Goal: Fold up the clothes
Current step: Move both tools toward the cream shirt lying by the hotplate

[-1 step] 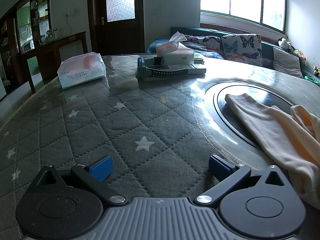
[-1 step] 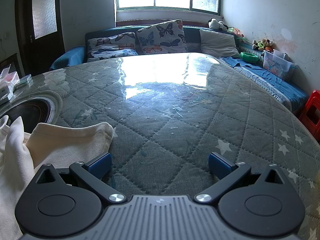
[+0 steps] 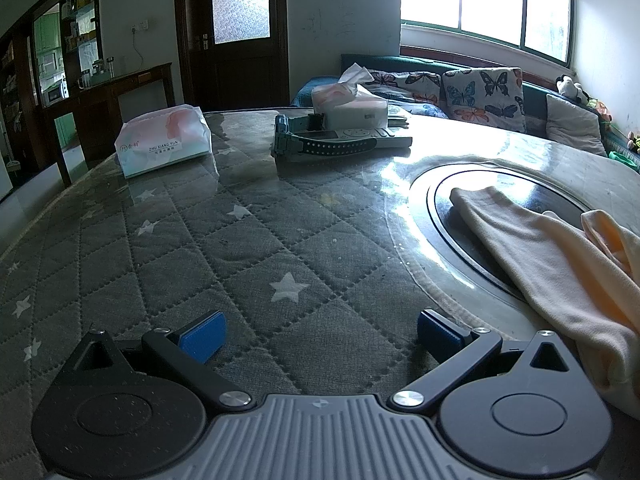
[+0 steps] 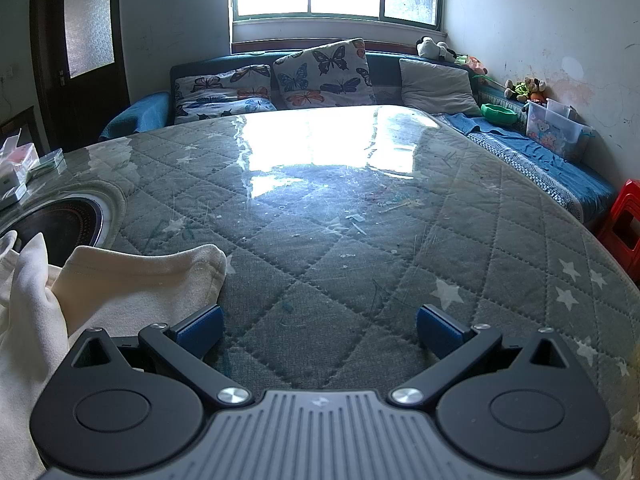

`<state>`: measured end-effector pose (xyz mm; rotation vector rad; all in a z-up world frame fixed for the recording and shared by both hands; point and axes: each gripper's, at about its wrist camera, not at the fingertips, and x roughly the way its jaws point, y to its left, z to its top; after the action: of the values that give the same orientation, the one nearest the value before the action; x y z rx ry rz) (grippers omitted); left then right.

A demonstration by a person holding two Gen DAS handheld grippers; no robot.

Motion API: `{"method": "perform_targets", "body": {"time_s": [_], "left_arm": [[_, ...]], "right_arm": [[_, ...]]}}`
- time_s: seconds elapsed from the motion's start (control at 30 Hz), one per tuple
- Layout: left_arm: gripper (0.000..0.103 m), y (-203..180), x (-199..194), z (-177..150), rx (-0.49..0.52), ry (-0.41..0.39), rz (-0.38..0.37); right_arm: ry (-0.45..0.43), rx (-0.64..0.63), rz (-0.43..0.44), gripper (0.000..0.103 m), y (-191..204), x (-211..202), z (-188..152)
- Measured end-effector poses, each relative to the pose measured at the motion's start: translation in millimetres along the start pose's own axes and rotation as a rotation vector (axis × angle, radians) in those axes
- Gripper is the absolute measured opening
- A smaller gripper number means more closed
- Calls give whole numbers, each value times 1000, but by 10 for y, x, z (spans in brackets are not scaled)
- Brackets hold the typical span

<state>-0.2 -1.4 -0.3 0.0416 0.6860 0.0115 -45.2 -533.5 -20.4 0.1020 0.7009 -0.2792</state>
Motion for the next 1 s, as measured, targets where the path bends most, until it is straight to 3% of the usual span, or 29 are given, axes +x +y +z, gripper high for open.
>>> {"method": "perform_targets", "body": {"time_s": [0.3, 1.0], "left_arm": [[103, -105, -125, -54, -26, 26, 2], [103, -618, -798, -274, 40, 22, -81]], "right_arm": [[1, 4, 17, 103, 10, -100, -39], [-83, -120, 142, 103, 342, -1245, -509]]}}
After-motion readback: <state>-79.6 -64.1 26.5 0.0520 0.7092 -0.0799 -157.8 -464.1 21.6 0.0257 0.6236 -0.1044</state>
